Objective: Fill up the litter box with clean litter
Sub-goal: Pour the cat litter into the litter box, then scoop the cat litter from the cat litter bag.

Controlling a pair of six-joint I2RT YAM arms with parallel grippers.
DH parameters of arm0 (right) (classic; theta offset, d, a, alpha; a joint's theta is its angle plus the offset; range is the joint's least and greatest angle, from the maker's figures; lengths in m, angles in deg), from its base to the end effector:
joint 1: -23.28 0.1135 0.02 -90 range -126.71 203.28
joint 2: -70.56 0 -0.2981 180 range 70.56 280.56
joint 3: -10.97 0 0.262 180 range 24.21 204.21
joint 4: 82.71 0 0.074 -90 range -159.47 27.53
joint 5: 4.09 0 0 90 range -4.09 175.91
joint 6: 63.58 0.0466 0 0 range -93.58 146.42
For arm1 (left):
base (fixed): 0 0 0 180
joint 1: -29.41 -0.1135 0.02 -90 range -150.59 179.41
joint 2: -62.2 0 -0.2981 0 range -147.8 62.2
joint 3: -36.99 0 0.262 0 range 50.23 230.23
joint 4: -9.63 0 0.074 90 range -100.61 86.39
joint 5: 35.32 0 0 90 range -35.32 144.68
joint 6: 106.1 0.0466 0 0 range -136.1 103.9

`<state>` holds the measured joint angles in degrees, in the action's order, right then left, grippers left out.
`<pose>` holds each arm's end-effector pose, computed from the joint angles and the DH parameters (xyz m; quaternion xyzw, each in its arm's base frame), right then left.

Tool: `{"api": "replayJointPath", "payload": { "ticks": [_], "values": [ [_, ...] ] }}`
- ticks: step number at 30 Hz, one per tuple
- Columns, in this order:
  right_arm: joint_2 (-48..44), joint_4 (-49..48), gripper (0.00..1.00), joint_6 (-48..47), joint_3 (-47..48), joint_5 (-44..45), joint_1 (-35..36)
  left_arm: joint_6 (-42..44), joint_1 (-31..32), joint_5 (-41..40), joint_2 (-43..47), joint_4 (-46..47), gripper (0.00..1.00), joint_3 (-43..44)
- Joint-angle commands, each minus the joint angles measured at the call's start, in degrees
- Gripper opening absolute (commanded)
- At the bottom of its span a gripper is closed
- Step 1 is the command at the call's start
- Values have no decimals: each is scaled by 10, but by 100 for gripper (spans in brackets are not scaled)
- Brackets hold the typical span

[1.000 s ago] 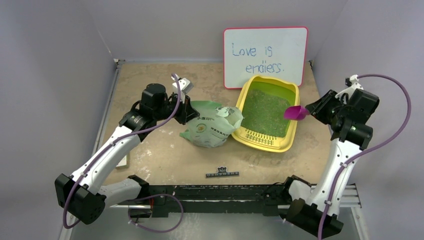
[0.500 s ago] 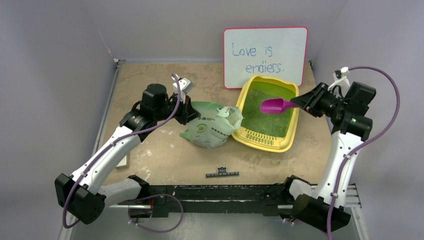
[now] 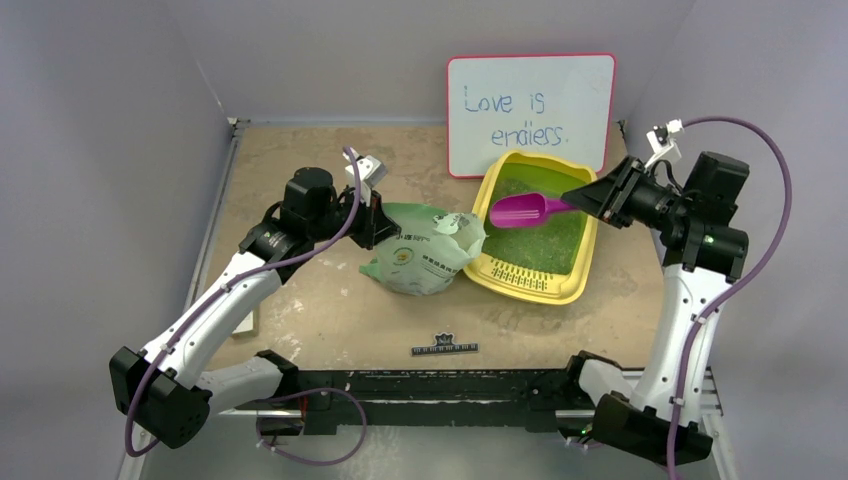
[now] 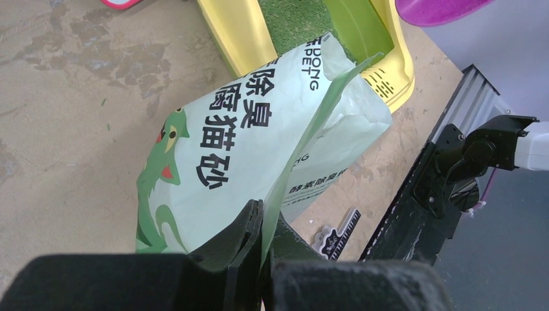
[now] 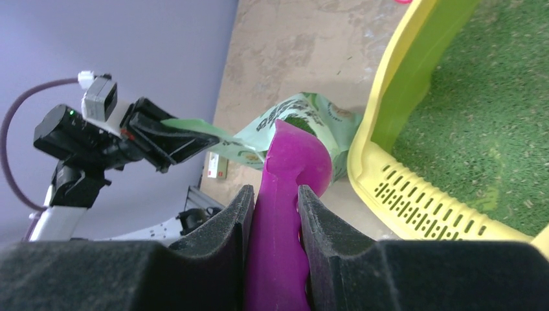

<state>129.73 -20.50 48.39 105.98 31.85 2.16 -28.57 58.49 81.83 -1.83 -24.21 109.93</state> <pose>0.1726 -0.0262 0.4779 0.0551 0.7920 0.3896 0.4667 0.2108 -0.1416 0.3734 0.2433 0.7927 -0.3704 0.4186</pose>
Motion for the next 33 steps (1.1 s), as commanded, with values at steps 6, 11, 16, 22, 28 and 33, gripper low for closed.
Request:
{"api": "replayJointPath", "payload": {
  "ticks": [6, 11, 16, 22, 28, 33],
  "values": [
    [16, 19, 0, -18, 2, -39, 30, -19, 5, 2, 14, 80, 0, 15],
    [20, -8, 0, 1, -31, -3, 57, -15, 5, -6, 19, 81, 0, 10],
    [30, -17, 0, 5, -35, 38, 100, -21, 5, -7, 23, 92, 0, 2],
    [41, -35, 0, 17, -31, 78, 139, -17, 5, -8, 22, 86, 0, 5],
    [56, -32, 0, 12, -15, 106, 171, -15, 5, -9, 20, 82, 0, 6],
    [76, -34, 0, 14, 11, 158, 204, -17, 5, -9, 23, 84, 0, 5]
  ]
}}
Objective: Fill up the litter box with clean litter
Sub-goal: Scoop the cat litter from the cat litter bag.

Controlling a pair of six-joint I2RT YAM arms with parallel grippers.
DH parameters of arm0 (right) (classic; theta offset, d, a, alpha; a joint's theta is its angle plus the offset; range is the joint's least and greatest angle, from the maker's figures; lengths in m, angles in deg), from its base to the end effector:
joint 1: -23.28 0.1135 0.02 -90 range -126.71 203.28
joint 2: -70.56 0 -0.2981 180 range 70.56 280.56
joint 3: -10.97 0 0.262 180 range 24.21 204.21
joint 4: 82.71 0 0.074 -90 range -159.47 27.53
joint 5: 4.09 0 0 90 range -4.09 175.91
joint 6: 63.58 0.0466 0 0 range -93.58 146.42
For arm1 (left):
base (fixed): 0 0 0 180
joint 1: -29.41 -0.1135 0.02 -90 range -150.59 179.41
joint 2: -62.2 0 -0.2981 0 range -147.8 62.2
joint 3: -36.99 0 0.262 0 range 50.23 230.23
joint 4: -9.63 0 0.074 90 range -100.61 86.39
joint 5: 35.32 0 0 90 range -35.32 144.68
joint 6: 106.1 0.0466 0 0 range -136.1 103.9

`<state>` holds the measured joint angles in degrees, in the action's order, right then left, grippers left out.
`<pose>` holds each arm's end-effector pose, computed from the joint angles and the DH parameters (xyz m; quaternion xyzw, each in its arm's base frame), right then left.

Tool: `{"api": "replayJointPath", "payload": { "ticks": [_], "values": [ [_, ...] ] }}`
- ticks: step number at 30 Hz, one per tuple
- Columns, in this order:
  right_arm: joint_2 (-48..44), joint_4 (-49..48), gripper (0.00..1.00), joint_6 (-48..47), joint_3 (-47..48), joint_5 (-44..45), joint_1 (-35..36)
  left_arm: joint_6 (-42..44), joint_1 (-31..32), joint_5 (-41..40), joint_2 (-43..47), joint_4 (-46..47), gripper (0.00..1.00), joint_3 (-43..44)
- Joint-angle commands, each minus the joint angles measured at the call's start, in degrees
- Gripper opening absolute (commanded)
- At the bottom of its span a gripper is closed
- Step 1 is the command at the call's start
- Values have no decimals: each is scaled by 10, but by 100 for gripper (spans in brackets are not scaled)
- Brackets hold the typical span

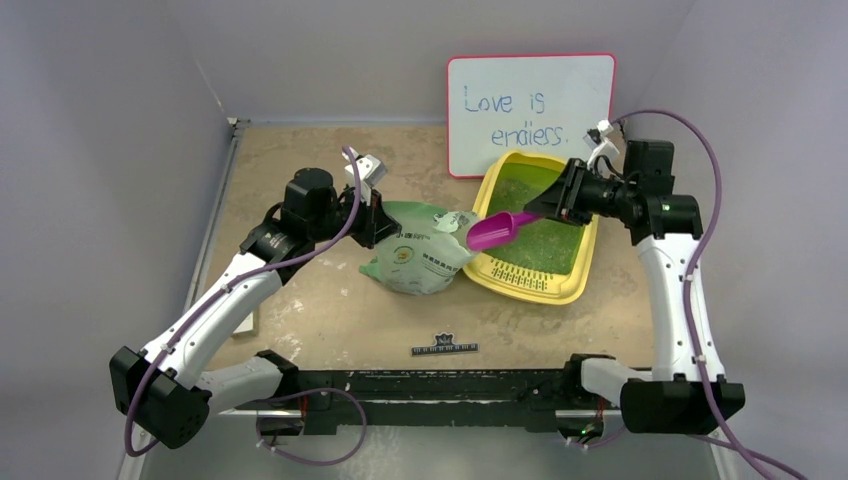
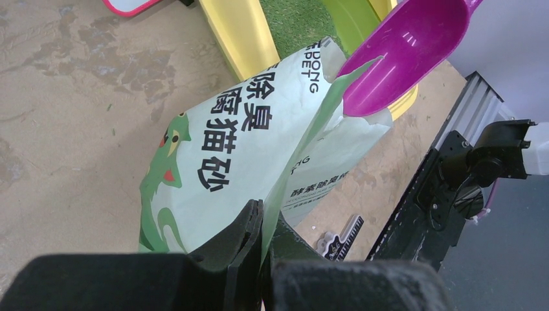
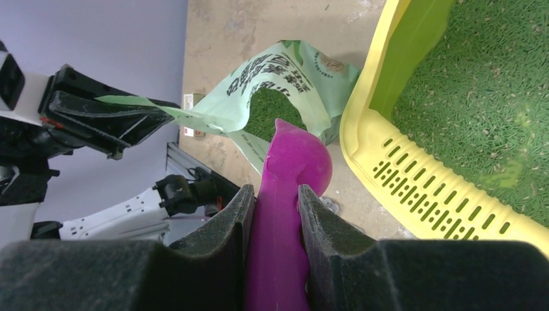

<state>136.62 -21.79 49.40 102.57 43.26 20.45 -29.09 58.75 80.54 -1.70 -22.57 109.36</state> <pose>0.2250 0.0205 0.4362 0.0222 0.8441 0.3929 0.3643 0.2116 -0.1422 0.3731 0.2371 0.7905 -0.3671 0.4292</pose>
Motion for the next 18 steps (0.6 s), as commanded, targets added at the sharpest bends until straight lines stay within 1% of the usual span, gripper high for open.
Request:
{"api": "replayJointPath", "payload": {
  "ticks": [1, 3, 7, 12, 16, 18],
  "values": [
    [14, -22, 0, 3, 50, 55, 31, -12, 3, 4, 21, 67, 0, 11],
    [30, -22, 0, 5, 60, 82, 60, -11, 3, 5, 20, 65, 0, 12],
    [73, -19, 0, 12, 84, 155, 144, -10, 3, 7, 18, 66, 0, 14],
    [134, -7, 0, 1, 129, 281, 267, -14, 3, -7, 21, 73, 0, 12],
    [178, 7, 0, 2, 147, 380, 323, -18, 3, -17, 22, 74, 0, 11],
    [196, 12, 0, 0, 153, 401, 338, -21, 3, -15, 22, 74, 0, 10]
  ]
}}
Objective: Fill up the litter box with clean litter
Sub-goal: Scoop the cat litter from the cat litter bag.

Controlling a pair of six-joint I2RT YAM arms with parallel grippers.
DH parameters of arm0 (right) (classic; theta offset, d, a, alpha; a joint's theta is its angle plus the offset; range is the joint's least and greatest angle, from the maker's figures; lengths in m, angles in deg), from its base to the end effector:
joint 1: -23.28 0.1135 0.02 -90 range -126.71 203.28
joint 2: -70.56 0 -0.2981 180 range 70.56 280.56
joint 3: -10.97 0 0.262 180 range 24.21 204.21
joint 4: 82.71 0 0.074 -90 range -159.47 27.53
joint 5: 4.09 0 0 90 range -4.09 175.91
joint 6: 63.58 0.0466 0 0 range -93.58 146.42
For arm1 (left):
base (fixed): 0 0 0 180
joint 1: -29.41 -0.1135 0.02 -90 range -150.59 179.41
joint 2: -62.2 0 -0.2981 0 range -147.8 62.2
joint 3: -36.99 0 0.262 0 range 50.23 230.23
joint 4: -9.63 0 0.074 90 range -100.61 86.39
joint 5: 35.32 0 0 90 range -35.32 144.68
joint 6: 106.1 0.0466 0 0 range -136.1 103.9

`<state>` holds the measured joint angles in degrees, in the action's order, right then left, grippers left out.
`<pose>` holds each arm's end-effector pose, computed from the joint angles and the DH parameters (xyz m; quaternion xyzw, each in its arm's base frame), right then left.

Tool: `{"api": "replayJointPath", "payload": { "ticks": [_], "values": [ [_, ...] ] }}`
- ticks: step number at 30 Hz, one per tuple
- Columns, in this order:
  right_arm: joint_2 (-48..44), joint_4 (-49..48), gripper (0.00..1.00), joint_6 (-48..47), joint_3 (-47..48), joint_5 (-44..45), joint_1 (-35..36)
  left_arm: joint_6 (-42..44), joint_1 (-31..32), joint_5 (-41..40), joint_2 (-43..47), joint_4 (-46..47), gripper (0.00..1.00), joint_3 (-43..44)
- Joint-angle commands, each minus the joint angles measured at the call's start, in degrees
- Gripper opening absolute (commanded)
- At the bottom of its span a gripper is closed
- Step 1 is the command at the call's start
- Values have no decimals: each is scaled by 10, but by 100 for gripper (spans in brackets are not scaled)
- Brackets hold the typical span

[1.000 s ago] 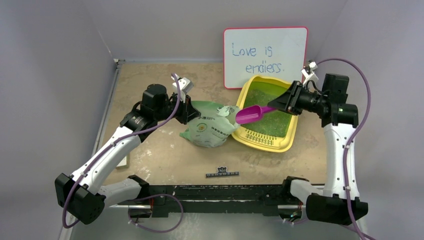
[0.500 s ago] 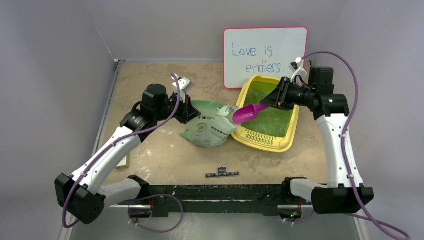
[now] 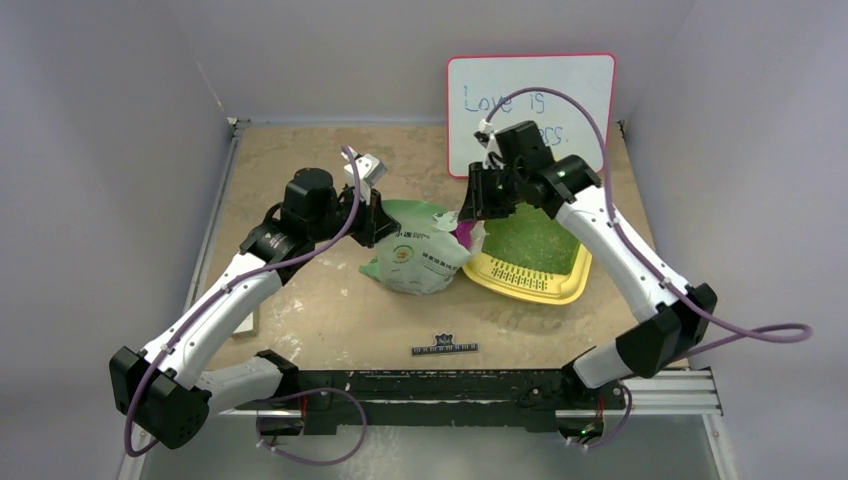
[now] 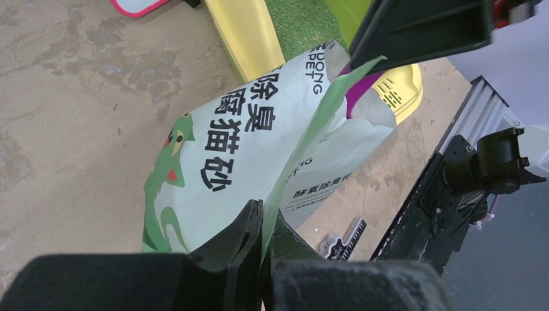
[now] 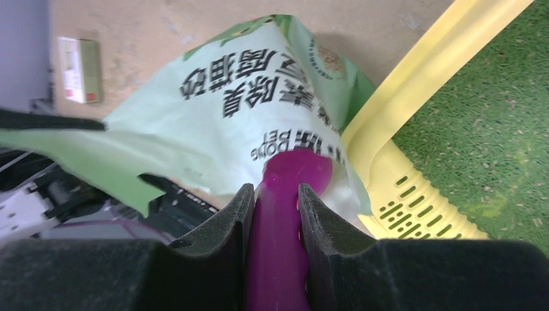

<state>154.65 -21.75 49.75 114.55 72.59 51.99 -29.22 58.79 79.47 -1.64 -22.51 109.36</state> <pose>0.2805 0.1659 0.4184 -0.0901 0.9023 0.2741 0.3204 0.2120 -0.1418 0.3733 0.2319 0.7925 -0.3612 0.4333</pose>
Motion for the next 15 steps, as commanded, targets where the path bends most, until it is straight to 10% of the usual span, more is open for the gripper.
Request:
{"api": "replayJointPath", "payload": {
  "ticks": [1, 15],
  "values": [
    [20, 10, 0, -2, 33, 116, 28, -20, 2, -4, 22, 72, 0, 9],
    [51, -52, 0, 25, -36, 182, 48, -10, 2, -55, 41, 85, 0, -15]
  ]
}}
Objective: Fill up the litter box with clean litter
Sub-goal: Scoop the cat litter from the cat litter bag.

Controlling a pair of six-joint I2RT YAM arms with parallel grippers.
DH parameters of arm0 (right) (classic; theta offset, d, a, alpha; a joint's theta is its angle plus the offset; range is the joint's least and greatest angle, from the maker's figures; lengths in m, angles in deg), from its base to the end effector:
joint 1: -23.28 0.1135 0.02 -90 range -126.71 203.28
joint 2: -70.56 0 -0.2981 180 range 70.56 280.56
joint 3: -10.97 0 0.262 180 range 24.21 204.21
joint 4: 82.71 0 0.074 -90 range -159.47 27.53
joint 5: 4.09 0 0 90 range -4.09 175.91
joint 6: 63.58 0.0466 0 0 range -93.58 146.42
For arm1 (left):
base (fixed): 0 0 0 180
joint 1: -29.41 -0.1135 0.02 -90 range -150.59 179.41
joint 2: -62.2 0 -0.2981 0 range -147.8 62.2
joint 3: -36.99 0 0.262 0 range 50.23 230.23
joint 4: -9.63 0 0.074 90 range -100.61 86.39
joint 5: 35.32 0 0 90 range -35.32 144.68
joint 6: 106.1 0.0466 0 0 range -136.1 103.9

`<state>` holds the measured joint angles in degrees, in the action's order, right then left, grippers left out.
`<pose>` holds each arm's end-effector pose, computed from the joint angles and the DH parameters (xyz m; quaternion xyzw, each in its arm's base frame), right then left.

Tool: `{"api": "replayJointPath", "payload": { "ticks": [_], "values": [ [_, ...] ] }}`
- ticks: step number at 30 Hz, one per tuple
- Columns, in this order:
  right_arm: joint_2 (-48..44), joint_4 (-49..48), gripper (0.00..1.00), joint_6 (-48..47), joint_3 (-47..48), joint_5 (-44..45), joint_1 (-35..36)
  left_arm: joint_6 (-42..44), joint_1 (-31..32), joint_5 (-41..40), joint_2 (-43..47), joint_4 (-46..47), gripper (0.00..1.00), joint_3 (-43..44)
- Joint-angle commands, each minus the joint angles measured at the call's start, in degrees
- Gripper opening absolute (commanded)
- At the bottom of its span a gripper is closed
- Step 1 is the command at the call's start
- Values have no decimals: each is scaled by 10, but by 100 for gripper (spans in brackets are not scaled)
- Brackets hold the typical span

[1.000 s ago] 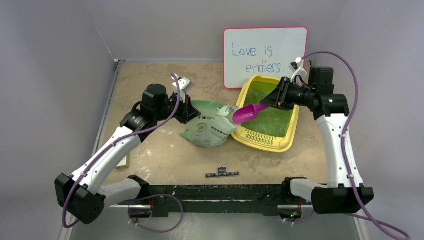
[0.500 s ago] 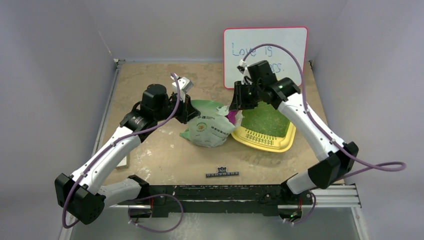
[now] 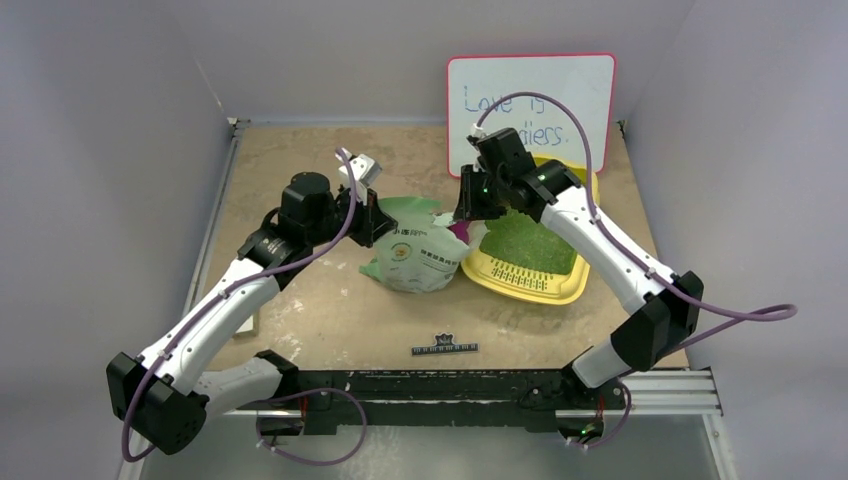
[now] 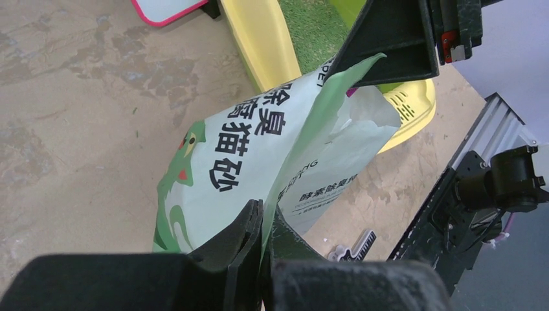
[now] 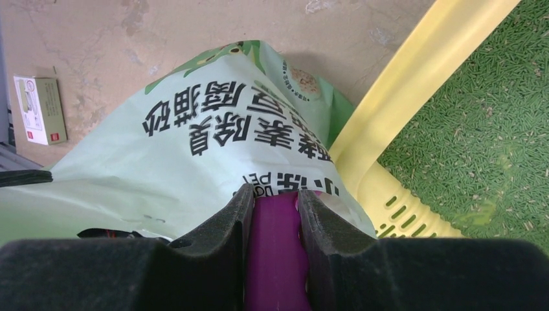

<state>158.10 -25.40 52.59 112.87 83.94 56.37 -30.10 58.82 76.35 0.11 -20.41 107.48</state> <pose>0.2918 0.1920 0.3942 -0.0622 0.9147 0.2110 0.3391 0.2082 -0.1371 0.3719 0.2136 0.7910 -0.3486 0.4551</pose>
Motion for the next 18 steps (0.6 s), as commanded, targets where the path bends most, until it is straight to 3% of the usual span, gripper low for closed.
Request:
{"api": "replayJointPath", "payload": {
  "ticks": [1, 18],
  "values": [
    [22, -19, 0, 0, -22, 70, 7, 2, 2, -27, 23, 63, 0, 2],
    [59, -132, 0, 34, -114, -3, 11, -19, 2, -82, 19, 78, 0, -34]
  ]
}}
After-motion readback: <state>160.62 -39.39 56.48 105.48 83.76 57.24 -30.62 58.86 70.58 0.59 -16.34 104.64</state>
